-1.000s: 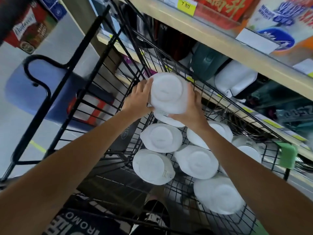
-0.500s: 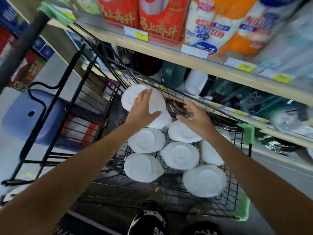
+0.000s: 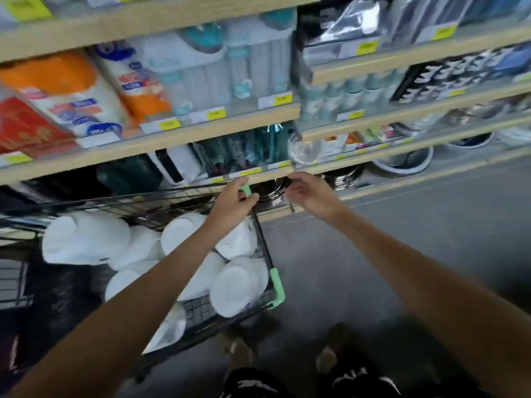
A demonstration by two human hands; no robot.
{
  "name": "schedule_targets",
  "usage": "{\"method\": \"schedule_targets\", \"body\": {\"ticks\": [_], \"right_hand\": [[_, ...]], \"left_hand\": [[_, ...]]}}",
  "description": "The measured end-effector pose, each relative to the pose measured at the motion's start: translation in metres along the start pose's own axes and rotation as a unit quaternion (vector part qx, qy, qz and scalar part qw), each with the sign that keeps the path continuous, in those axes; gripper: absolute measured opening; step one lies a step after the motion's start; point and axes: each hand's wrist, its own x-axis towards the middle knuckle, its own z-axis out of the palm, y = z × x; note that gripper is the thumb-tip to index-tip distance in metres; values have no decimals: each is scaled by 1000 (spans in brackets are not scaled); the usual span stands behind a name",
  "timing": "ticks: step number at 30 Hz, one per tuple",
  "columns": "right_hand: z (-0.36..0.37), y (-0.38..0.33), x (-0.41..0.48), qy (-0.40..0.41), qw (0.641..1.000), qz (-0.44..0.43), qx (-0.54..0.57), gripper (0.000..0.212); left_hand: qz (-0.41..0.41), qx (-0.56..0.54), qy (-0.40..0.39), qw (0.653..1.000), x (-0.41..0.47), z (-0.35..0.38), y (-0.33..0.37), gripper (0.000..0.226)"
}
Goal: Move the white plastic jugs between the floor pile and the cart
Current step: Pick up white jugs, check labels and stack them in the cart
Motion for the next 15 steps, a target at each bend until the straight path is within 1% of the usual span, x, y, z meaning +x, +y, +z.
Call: {"method": "schedule_targets", "body": {"ticks": [2, 4, 5, 6, 8, 10, 12, 13, 15], "right_hand": [[-54, 31, -19, 20, 1000, 7, -3, 27], [-105, 56, -39, 65, 998, 19, 7, 18], [-130, 68, -49, 85, 996, 29, -2, 17], [-154, 78, -59, 99, 994, 45, 2, 21], [-198, 98, -76, 116, 991, 62, 6, 27], [-239, 117, -91, 136, 988, 71, 8, 25], [-276, 136, -104, 150, 984, 92, 25, 29], [-292, 144, -110, 158, 982, 96, 39, 27], [-323, 157, -119, 181, 976, 97, 68, 14]], "left_hand": [[12, 4, -20, 1000, 7, 51, 43, 50], [20, 1, -35, 999, 12, 100, 87, 47], [22, -8, -41, 999, 14, 124, 110, 46], [27, -17, -48, 998, 15, 146, 131, 46], [39, -28, -70, 996, 18, 186, 167, 46], [49, -31, -101, 993, 19, 221, 201, 46], [55, -33, -124, 990, 21, 253, 231, 45], [61, -32, -134, 989, 22, 267, 245, 45], [78, -24, -157, 984, 28, 295, 272, 45]]}}
